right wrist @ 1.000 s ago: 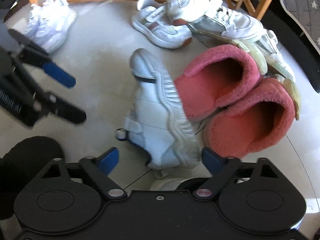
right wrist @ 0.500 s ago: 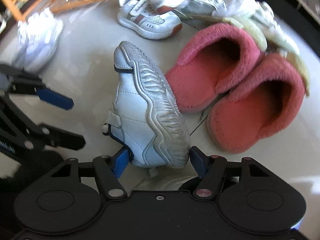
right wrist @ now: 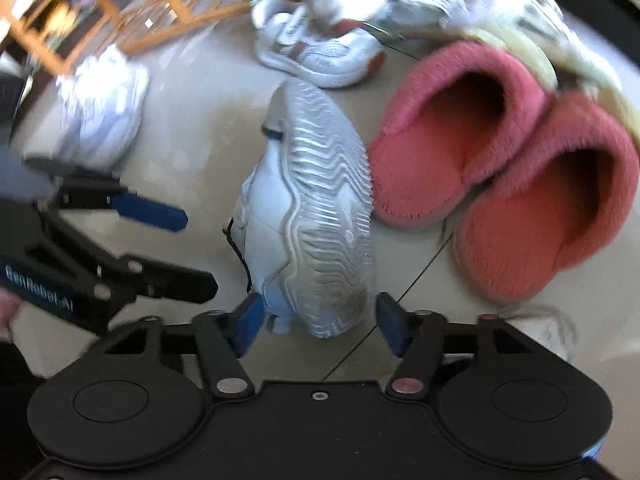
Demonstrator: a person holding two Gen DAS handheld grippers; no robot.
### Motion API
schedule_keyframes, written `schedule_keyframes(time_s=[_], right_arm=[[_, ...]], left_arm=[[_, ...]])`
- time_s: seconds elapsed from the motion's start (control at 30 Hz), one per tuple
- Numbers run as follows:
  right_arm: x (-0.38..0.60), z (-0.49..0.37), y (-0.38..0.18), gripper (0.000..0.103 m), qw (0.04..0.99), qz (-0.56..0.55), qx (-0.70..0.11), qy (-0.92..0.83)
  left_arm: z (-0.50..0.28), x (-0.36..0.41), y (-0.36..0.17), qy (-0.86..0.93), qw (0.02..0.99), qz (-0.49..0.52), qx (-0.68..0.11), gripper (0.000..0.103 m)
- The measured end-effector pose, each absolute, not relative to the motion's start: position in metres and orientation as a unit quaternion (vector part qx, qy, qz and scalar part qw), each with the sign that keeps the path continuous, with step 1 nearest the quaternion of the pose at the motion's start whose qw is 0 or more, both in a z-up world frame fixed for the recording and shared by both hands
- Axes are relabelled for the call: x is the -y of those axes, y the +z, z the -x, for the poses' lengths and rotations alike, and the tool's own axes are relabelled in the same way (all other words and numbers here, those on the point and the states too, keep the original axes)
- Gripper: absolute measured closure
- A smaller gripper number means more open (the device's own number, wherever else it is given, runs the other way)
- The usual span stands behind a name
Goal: Organize scattered shoes
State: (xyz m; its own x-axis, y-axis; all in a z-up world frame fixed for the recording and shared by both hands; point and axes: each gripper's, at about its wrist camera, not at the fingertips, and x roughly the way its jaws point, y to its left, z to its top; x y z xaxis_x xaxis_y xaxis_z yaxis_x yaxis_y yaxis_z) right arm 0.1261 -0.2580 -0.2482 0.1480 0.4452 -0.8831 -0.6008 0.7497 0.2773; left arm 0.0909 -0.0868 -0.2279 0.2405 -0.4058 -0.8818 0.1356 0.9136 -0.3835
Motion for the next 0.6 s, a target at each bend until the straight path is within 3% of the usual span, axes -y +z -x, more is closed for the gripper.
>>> schedule_keyframes(time_s=[0.07, 0.2, 0.37, 0.6], right_arm=[[0.253, -0.125, -0.247, 0.024, 0.755, 0.076, -0.547, 0.354], [0.235, -0.123, -0.252, 0.022, 0.754, 0.097, -0.541, 0.360], [0.231, -0.123, -0.262, 0.027, 0.756, 0.112, -0.543, 0.347], [0.257, -0.134, -0.269, 0.027, 0.720, -0.056, -0.593, 0.357]], left_arm=[[-0.091, 0.084, -0.228, -0.170, 0.780, 0.115, -0.591, 0.026], [-0.091, 0.068, -0.228, -0.151, 0.783, 0.120, -0.591, 0.026], [-0.087, 0.051, -0.227, -0.129, 0.787, 0.121, -0.592, 0.026], [-0.083, 0.046, -0.221, -0.135, 0.789, 0.113, -0.589, 0.026]])
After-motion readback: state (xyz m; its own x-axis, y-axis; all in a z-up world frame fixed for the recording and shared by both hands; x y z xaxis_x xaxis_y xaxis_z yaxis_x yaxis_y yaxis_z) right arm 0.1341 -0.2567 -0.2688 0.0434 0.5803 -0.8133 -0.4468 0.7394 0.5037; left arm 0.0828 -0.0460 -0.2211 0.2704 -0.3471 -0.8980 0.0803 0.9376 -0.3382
